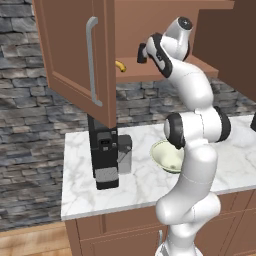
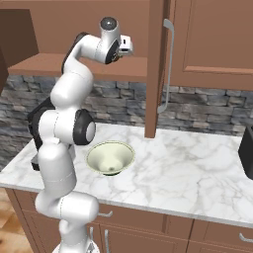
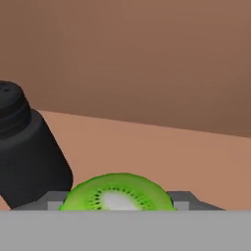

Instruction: Open the cabinet. Pick the kiwi and banana from the cabinet and place them into the bowl. Then close the cabinet.

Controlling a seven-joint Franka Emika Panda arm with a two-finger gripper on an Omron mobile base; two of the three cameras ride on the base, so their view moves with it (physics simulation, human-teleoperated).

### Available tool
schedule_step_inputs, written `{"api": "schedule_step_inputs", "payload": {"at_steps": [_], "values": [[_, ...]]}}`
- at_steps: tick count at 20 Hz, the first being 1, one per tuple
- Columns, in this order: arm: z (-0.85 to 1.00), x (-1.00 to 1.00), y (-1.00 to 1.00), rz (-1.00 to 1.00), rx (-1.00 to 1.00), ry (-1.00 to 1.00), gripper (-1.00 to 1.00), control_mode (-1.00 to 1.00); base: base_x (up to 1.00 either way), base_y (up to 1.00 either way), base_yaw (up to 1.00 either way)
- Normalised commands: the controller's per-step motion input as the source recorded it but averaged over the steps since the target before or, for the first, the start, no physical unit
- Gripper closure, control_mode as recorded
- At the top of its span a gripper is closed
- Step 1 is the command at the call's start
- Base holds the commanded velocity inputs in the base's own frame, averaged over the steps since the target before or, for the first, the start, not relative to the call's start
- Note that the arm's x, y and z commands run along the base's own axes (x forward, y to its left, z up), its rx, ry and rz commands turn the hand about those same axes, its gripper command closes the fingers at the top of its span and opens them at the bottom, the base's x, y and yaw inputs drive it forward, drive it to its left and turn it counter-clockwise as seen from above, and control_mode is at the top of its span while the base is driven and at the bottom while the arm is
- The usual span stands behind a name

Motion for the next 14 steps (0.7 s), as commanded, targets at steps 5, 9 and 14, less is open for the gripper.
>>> {"api": "schedule_step_inputs", "payload": {"at_steps": [5,9,14], "values": [[-0.03,-0.07,0.0,0.0,0.0,-0.19,1.0,-1.0,0.0,0.0,0.0],[0.0,-0.11,0.0,0.0,0.0,-0.14,1.0,-1.0,0.0,0.0,0.0],[0.0,-0.27,0.0,0.0,0.0,-0.04,1.0,-1.0,0.0,0.0,0.0]]}}
